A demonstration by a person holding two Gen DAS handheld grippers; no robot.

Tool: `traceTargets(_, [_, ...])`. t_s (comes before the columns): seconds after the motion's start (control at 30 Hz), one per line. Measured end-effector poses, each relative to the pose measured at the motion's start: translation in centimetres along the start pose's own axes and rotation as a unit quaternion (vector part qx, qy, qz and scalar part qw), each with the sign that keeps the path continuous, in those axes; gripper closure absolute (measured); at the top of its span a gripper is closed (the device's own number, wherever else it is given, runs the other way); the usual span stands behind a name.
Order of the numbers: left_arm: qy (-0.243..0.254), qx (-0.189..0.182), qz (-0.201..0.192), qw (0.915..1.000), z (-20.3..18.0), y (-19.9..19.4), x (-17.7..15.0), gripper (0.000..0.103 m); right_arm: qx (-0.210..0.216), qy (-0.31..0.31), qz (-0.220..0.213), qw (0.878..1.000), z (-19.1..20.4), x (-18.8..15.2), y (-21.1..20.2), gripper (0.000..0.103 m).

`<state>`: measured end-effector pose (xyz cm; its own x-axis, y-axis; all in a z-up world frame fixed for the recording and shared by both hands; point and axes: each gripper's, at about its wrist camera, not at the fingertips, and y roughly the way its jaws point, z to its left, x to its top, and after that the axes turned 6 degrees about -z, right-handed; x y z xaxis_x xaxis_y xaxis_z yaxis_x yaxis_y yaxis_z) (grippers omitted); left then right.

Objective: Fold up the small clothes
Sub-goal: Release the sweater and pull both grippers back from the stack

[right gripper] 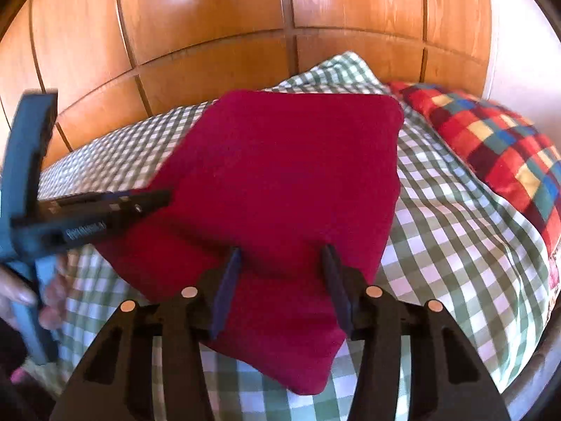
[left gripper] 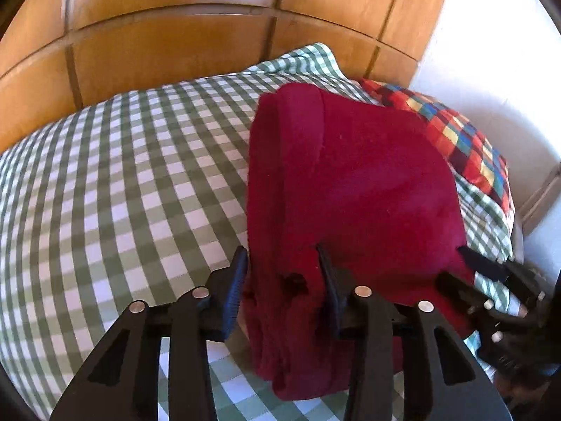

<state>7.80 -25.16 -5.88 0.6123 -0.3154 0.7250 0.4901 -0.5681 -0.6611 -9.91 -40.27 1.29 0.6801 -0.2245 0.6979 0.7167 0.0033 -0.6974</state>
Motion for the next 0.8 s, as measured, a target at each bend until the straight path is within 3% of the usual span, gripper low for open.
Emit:
traceTargets(0.17, [-0.004, 0.021, -0.015, 0.9997, -0.4, -2.2, 0.1, 0.062, -0.015, -0.004, 0.003, 1.000, 0.5, 0.4, -0.4, 0.052])
traceTargets(0.23, [0.006, 0.038, -0.028, 0.9988, -0.8, -3.7, -0.1, 0.058, -0.028, -0.009, 0.004, 1.000, 0.8, 0.5, -0.3, 0.046])
traceTargets(0.3, [0.008, 0.047, -0.038, 0.9981, -1.1, -5.1, -0.3, 0.058, -0.034, -0.009, 0.006, 0.999, 1.2, 0.5, -0.6, 0.033])
traceTargets(0.37, [0.006, 0.053, -0.047, 0.9975, -1.7, -6.0, -0.6, 0.058, -0.036, -0.001, 0.009, 0.999, 1.0, 0.6, -0.9, 0.026])
traceTargets(0.67, [0.012, 0.070, -0.075, 0.9947, -3.5, -9.8, -1.8, 0.058, -0.039, 0.009, 0.028, 0.999, 0.9, -0.8, -2.8, 0.017])
traceTargets(0.8, [0.017, 0.083, -0.090, 0.9924, -4.2, -11.3, -2.5, 0.040, -0.050, 0.019, 0.035, 0.998, 1.0, -1.2, -3.5, 0.013])
